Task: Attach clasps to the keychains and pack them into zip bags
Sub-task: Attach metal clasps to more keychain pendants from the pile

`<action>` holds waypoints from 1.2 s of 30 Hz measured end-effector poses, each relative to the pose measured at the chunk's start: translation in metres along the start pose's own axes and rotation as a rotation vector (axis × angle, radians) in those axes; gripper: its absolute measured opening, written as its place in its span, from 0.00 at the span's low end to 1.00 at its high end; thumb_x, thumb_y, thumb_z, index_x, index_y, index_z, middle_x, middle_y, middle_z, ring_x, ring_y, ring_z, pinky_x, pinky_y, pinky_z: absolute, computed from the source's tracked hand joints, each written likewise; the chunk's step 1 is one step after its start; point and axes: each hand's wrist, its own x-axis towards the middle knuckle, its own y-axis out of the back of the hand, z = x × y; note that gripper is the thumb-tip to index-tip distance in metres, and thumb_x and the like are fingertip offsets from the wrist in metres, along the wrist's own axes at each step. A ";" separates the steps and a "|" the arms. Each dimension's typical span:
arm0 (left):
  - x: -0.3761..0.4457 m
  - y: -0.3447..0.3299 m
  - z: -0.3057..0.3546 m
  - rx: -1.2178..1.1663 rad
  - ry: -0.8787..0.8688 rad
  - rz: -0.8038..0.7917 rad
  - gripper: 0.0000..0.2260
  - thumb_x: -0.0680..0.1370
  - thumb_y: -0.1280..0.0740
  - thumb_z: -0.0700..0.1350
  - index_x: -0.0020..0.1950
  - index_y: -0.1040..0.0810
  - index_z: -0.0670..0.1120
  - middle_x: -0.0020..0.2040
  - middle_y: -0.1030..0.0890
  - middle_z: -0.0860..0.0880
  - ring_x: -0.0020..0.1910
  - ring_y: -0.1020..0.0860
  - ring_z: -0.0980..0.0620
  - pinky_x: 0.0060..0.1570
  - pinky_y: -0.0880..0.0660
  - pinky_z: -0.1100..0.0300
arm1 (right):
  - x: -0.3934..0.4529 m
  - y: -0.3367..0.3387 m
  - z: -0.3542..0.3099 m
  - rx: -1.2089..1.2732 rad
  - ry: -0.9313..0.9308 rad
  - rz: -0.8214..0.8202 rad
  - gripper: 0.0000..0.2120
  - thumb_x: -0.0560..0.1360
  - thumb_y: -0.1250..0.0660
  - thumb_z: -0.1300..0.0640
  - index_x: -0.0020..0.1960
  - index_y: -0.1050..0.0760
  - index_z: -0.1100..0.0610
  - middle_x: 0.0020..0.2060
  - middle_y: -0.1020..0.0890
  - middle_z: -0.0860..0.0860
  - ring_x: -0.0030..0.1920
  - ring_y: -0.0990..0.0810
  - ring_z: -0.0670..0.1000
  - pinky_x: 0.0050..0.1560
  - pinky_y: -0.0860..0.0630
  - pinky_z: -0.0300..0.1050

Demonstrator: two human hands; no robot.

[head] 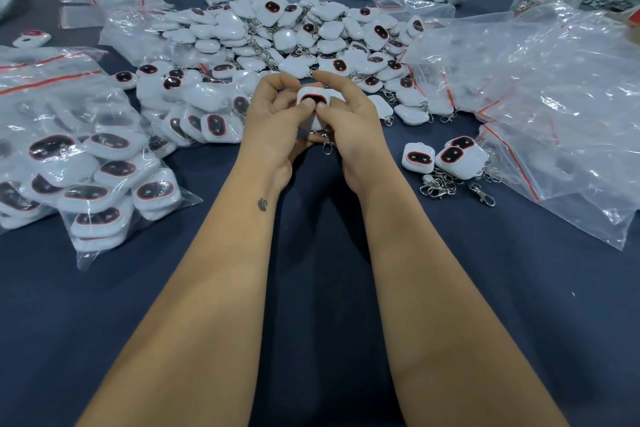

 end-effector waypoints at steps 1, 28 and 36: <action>0.000 -0.001 -0.001 0.004 -0.012 0.006 0.12 0.79 0.38 0.30 0.50 0.29 0.48 0.43 0.18 0.51 0.35 0.20 0.54 0.32 0.25 0.61 | 0.001 0.000 0.000 0.006 0.006 0.013 0.17 0.77 0.41 0.71 0.59 0.25 0.54 0.42 0.17 0.53 0.40 0.19 0.51 0.42 0.22 0.44; -0.012 -0.006 0.002 0.784 -0.641 0.366 0.11 0.75 0.37 0.41 0.55 0.20 0.48 0.50 0.21 0.57 0.48 0.24 0.60 0.48 0.30 0.71 | 0.009 0.010 0.005 0.137 -0.010 0.272 0.12 0.79 0.35 0.67 0.62 0.24 0.66 0.46 0.19 0.53 0.43 0.22 0.46 0.47 0.24 0.37; 0.000 0.016 0.000 1.501 -0.248 0.433 0.18 0.74 0.34 0.47 0.63 0.25 0.43 0.57 0.21 0.42 0.59 0.28 0.39 0.55 0.33 0.50 | 0.008 0.006 0.003 0.303 -0.024 0.250 0.07 0.79 0.37 0.70 0.56 0.27 0.65 0.39 0.21 0.53 0.38 0.21 0.47 0.56 0.21 0.43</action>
